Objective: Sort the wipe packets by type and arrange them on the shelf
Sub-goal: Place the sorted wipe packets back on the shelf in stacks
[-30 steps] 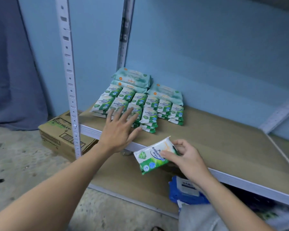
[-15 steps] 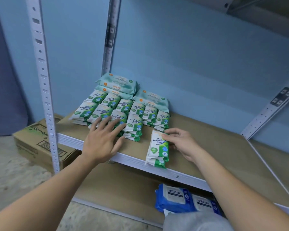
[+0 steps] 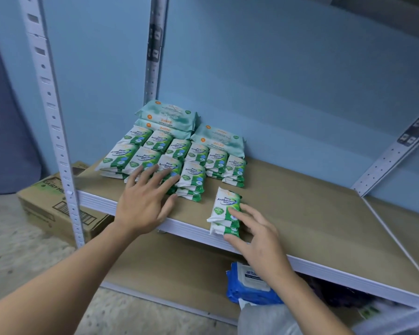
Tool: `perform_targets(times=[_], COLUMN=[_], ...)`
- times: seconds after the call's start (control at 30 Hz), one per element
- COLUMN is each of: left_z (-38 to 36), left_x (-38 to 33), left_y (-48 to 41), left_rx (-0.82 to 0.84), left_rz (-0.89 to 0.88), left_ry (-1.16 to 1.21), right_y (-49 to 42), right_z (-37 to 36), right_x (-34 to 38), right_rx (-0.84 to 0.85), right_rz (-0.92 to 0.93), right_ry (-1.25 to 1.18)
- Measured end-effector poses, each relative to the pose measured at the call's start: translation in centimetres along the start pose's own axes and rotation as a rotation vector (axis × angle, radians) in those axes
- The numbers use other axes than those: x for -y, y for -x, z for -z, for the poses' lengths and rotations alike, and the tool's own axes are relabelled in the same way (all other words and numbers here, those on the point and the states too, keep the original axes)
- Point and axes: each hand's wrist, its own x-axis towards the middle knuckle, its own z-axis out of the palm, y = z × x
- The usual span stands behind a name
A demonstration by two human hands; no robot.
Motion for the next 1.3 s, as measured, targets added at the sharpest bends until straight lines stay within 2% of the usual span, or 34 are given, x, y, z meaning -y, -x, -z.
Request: perform_targets(times=[0.67, 0.77, 0.87, 0.97, 1.1, 1.3], left_z=[-0.4, 0.1, 1.9, 5.2, 10.2, 14.4], left_x=[0.0, -0.2, -0.4, -1.6, -5.9, -13.9], left_y=[0.1, 0.2, -0.6, -2.9, -4.4, -3.7], left_rx=[-0.027, 0.050, 0.236, 0.419, 0.469, 0.487], left_rz=[0.003, 0.019, 0.036, 0.061, 0.040, 0.036], left_ry=[0.048, 0.048, 0.063, 0.061, 0.079, 0.223], right_y=[-8.0, -7.9, -7.3, -6.3, -3.5, 1.7], right_z=[-3.5, -3.2, -1.8, 0.8, 5.5, 11.7], right_x=[0.3, 1.0, 2.0, 3.2, 5.1, 5.4], right_rx=[-0.067, 0.007, 0.129, 0.110, 0.091, 0.063], right_rz=[-0.035, -0.059, -0.127, -0.198, -0.212, -0.235], right_ry=[-0.001, 0.030, 0.124, 0.199, 0.354, 0.365])
